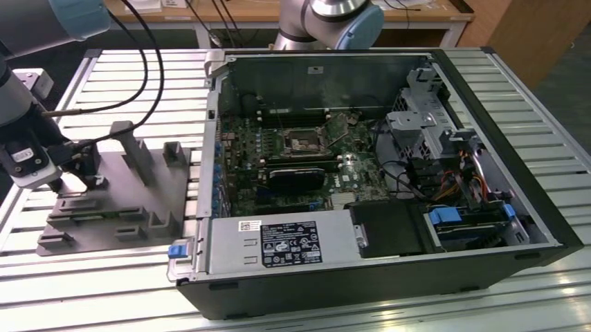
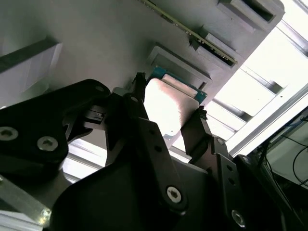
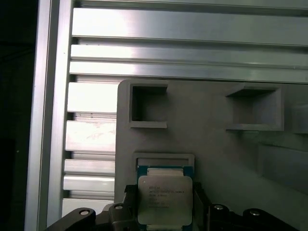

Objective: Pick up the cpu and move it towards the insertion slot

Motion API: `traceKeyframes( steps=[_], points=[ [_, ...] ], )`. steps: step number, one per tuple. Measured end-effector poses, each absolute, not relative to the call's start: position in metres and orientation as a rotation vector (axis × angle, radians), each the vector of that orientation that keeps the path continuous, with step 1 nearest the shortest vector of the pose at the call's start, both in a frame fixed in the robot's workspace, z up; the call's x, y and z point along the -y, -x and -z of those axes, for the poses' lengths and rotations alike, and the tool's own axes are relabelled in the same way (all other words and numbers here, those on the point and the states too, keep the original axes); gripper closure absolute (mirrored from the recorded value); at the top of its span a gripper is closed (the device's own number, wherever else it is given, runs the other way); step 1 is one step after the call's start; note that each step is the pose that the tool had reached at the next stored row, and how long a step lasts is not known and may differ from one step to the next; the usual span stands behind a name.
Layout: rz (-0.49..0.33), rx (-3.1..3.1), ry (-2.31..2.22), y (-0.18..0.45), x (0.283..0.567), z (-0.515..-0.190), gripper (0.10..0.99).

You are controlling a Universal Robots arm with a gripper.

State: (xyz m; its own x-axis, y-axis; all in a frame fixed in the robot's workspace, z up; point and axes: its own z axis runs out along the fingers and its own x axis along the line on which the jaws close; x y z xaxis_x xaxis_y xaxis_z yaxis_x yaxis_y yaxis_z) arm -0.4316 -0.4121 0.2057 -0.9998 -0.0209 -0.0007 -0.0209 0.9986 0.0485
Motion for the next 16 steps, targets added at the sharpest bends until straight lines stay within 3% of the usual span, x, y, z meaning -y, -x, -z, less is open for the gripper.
traceKeyframes(
  steps=[16],
  points=[
    [-0.076,-3.141,0.033,0.4318,0.4121,-0.2147,0.541]
  ],
)
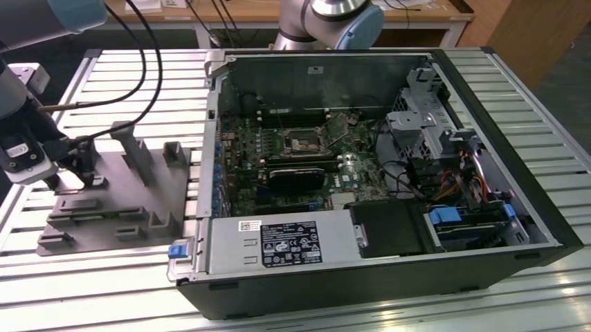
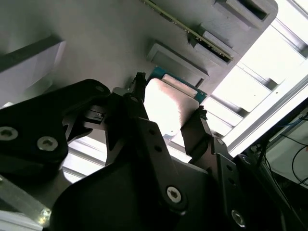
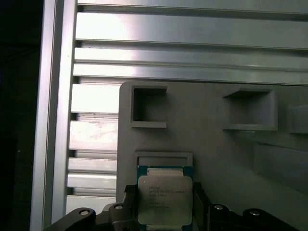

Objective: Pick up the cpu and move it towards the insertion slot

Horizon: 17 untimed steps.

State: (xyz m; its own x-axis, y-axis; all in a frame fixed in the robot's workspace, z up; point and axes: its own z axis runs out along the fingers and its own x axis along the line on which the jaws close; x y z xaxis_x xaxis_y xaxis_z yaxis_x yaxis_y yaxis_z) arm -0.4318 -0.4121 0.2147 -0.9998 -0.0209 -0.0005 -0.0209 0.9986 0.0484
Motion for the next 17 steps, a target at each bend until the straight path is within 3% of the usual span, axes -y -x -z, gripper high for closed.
traceKeyframes(
  steps=[17],
  points=[
    [0.076,3.140,-0.033,0.4319,0.4121,-0.2240,0.541]
  ],
)
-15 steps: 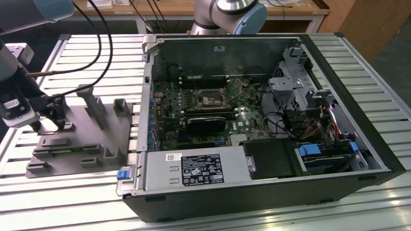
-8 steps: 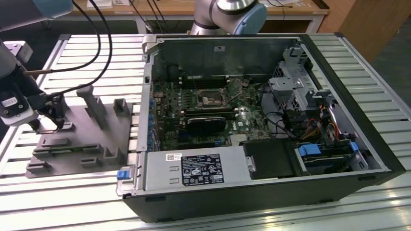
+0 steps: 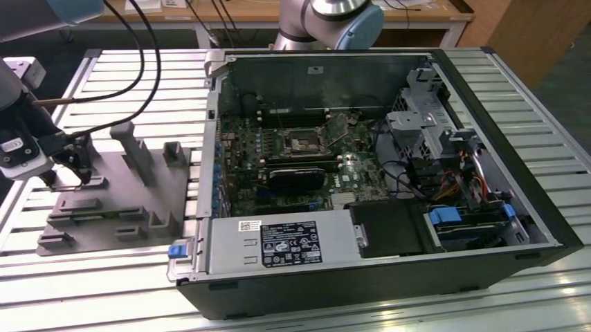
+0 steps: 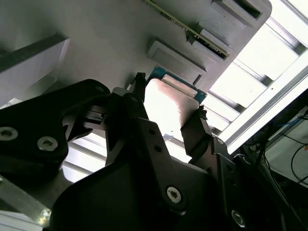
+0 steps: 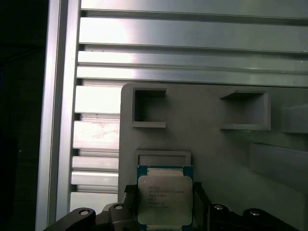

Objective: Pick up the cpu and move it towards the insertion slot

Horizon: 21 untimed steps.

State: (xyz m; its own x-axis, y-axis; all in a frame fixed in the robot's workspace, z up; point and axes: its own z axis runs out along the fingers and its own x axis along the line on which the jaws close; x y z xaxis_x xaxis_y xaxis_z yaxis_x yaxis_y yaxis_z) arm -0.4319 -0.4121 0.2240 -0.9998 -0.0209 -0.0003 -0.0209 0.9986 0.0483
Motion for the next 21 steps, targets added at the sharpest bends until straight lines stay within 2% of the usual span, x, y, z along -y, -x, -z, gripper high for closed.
traceKeyframes(
  steps=[21],
  points=[
    [0.076,3.140,-0.033,0.4318,0.4120,-0.2329,0.541]
  ],
)
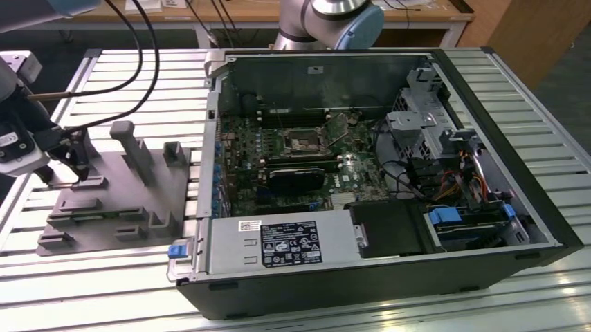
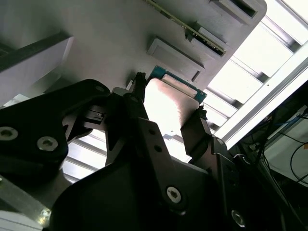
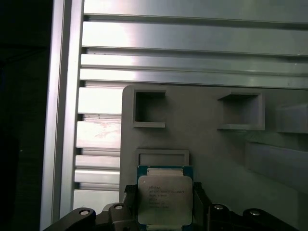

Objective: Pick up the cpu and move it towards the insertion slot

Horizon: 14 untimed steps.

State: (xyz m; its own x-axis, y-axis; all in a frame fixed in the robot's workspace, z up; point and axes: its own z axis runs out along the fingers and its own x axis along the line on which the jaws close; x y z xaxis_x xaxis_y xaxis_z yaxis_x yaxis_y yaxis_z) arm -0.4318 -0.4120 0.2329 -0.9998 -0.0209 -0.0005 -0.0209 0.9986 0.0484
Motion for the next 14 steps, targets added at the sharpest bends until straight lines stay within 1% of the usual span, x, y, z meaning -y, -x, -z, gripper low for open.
traceKeyframes(
  steps=[14],
  points=[
    [0.076,3.140,-0.033,0.4319,0.4117,-0.2388,0.541]
  ],
)
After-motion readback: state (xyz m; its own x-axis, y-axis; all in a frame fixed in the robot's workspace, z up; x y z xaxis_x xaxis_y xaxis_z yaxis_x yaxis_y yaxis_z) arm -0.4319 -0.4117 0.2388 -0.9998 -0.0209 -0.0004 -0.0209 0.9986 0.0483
